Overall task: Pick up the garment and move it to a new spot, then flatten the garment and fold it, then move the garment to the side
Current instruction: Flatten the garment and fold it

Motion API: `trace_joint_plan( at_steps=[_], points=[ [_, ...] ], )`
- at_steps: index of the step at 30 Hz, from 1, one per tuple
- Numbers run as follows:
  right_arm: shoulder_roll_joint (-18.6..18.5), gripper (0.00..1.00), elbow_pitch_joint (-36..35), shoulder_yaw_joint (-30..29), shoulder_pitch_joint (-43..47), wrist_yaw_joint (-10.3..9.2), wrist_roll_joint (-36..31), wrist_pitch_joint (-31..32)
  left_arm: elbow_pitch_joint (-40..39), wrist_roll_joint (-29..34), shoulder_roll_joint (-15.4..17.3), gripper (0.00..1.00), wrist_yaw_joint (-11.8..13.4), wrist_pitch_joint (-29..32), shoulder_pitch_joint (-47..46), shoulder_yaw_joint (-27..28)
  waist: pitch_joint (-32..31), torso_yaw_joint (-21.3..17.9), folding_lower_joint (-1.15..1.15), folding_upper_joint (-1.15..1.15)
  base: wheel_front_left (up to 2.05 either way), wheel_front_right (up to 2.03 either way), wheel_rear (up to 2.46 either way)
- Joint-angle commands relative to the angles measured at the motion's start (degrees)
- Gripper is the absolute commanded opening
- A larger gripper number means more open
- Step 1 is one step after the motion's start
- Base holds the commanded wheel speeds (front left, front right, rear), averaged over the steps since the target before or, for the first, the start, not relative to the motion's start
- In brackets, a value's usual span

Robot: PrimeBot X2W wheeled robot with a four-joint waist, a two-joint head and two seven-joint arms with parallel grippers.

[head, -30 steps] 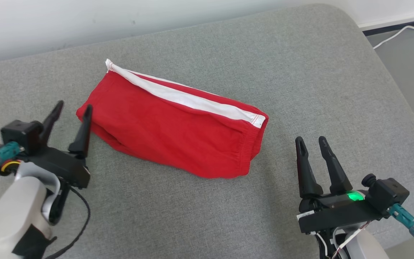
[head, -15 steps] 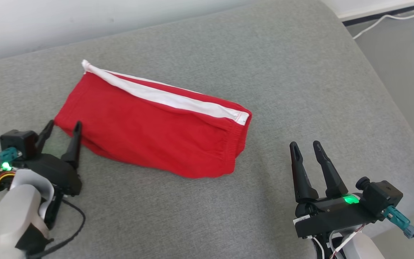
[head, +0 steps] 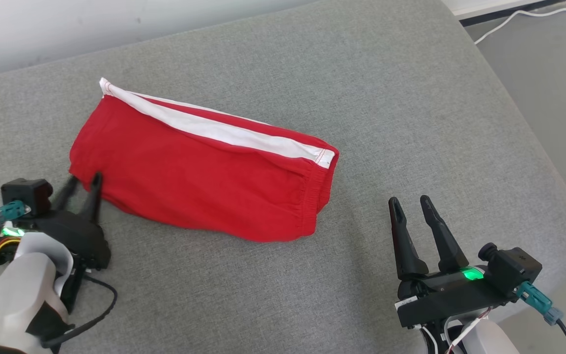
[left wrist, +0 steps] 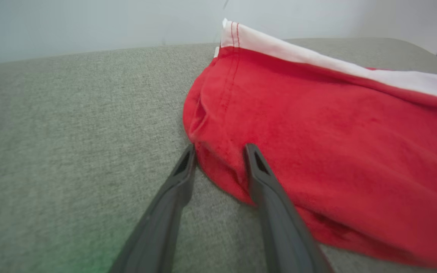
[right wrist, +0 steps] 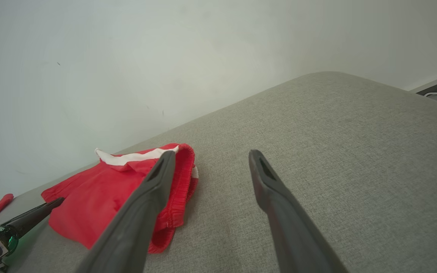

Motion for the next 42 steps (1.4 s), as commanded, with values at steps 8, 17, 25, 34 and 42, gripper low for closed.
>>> trace_joint_plan(
  at_steps=[8,17,25,34,42],
  points=[
    [-0.4,1.00,0.5,0.3,0.3,-0.02,0.4,-0.1,-0.7,1.5,-1.2,0.00,-0.7,-0.2,2.1,1.1,-2.3,2.1,0.00,0.00,0.00,0.00,0.00],
    [-0.9,1.00,1.6,-0.4,2.9,-0.02,0.9,-0.1,-5.5,2.6,-4.9,0.00,0.0,-0.2,9.7,3.9,-8.0,6.6,0.00,0.00,0.00,0.00,0.00],
    [-1.2,1.00,2.5,-1.1,5.2,-0.02,1.1,0.1,-10.7,4.0,-7.5,0.00,1.2,-0.2,16.8,6.9,-11.8,10.6,0.00,0.00,0.00,0.00,0.00],
    [-1.4,1.00,2.5,-2.6,6.7,-0.02,0.9,0.9,-17.5,5.1,-10.8,0.00,2.6,-0.2,24.9,10.6,-13.9,13.7,0.00,0.00,0.00,0.00,0.00],
    [-1.7,1.00,1.7,-2.6,7.4,-0.02,0.7,2.2,-21.4,6.7,-12.7,0.00,2.9,-0.2,30.2,12.1,-14.5,14.5,0.00,0.00,0.00,0.00,0.00]
  ],
)
